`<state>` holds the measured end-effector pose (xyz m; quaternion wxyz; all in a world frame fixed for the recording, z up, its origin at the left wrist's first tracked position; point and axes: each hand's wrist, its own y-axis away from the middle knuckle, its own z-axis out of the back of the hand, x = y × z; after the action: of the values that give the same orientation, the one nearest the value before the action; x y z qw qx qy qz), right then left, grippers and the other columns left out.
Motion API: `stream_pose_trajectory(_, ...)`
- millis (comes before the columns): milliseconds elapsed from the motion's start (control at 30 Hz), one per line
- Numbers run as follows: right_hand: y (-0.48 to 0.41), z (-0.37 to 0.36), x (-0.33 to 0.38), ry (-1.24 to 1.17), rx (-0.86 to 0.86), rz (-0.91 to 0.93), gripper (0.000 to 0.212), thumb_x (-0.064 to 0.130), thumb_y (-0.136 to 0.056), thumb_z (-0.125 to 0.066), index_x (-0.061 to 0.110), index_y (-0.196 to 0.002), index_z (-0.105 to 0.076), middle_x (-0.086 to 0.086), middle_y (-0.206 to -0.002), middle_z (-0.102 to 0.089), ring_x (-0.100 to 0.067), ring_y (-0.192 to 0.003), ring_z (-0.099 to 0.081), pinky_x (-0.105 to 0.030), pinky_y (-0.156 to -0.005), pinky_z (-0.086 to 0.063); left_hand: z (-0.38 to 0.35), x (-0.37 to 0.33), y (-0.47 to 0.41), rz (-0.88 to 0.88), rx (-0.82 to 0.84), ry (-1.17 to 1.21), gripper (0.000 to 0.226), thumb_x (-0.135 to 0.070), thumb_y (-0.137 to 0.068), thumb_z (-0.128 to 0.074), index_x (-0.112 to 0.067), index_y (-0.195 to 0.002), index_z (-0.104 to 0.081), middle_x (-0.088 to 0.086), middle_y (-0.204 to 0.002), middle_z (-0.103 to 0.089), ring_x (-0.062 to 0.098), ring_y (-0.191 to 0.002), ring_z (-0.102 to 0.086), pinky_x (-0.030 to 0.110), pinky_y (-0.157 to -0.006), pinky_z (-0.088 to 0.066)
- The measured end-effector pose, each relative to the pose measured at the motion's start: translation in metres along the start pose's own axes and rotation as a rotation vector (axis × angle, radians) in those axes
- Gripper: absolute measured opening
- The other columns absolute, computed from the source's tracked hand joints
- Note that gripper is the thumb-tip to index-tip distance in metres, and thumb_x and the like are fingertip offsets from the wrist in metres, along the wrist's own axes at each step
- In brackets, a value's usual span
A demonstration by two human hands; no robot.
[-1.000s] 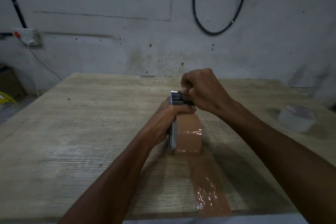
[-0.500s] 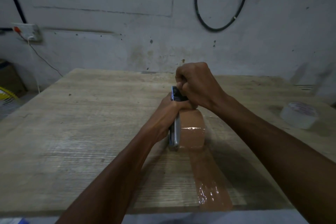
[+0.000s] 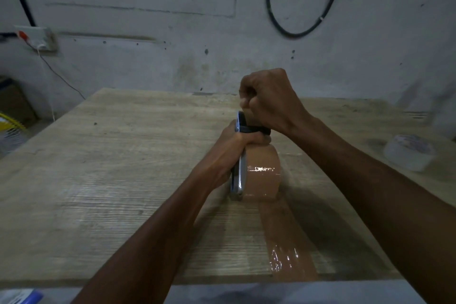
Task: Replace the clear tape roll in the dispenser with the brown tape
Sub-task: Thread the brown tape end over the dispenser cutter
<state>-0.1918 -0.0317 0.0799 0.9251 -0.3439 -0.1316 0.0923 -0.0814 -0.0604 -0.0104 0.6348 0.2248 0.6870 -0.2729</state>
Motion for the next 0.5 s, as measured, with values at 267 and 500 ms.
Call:
stream_pose_trajectory(267,-0.003,0.016,-0.005,-0.036,0.005,-0.096,0.004,0.004,-0.077,-0.072,0.005,-0.077,-0.076,0.000,-0.071,-0.066,0.000,-0.059,-0.056,-0.008,-0.062,-0.041,0.001,0.000,0.002,0.020,0.034,0.030,0.071,-0.034,-0.058,-0.082,-0.021,-0.122,-0.051,0.017,-0.115,-0.066,0.036,-0.103,-0.067,0.057,-0.093,-0.054)
stream_pose_trajectory(500,-0.003,0.019,-0.007,-0.052,-0.015,-0.149,0.005,0.010,-0.079,-0.072,0.007,-0.080,-0.076,0.004,-0.070,-0.064,-0.002,-0.062,-0.059,-0.012,-0.063,-0.044,0.002,0.000,0.000,-0.004,0.052,0.021,0.059,-0.027,-0.067,-0.077,-0.024,-0.120,-0.050,0.019,-0.118,-0.063,0.034,-0.099,-0.065,0.057,-0.093,-0.053)
